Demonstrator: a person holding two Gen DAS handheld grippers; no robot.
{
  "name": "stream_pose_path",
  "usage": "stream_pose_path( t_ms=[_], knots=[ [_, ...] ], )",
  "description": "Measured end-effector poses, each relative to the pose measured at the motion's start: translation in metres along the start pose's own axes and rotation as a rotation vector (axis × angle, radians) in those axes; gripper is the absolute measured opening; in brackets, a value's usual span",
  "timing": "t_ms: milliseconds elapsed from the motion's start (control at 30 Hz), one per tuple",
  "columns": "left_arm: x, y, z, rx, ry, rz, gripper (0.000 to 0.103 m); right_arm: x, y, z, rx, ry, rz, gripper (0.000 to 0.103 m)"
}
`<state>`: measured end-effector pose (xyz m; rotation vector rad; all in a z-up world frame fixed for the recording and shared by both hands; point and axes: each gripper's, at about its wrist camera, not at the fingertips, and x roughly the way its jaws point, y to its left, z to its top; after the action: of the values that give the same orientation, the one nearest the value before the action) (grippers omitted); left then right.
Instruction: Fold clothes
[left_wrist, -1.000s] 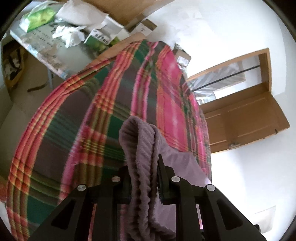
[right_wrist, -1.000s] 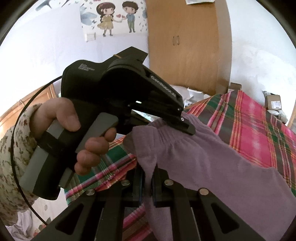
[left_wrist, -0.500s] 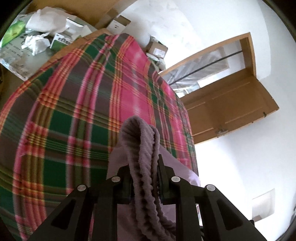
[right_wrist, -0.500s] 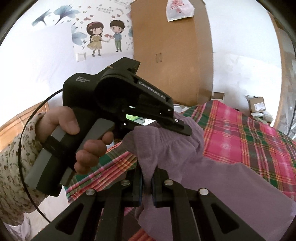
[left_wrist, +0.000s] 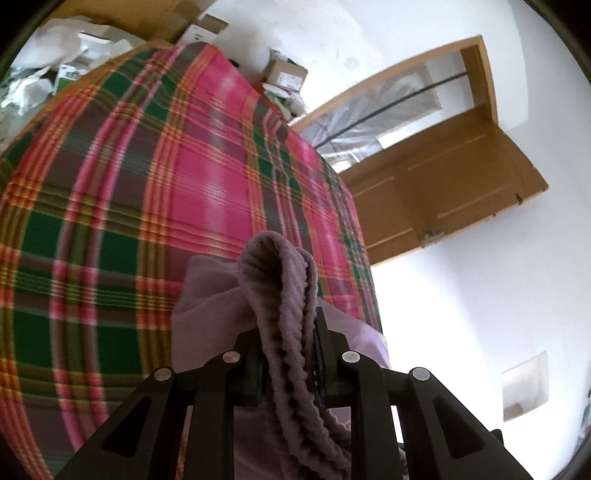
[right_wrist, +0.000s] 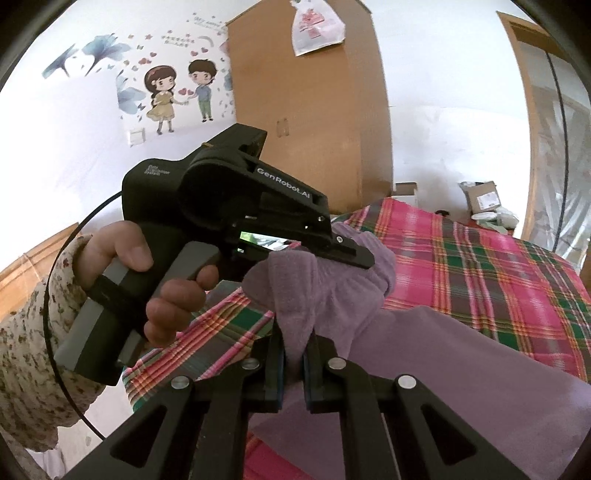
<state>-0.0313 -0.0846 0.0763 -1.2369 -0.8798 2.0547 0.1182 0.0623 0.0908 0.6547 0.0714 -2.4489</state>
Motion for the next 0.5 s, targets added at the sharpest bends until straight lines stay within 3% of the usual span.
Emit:
stream_pose_path(
  t_ms=[500],
  knots=[
    [0.058,-0.040,-0.005,0.061,0.105,-0.030,0.020,-0.033,-0.039,-0.012,0.063,-0.010,-0.108,0.007]
  ],
)
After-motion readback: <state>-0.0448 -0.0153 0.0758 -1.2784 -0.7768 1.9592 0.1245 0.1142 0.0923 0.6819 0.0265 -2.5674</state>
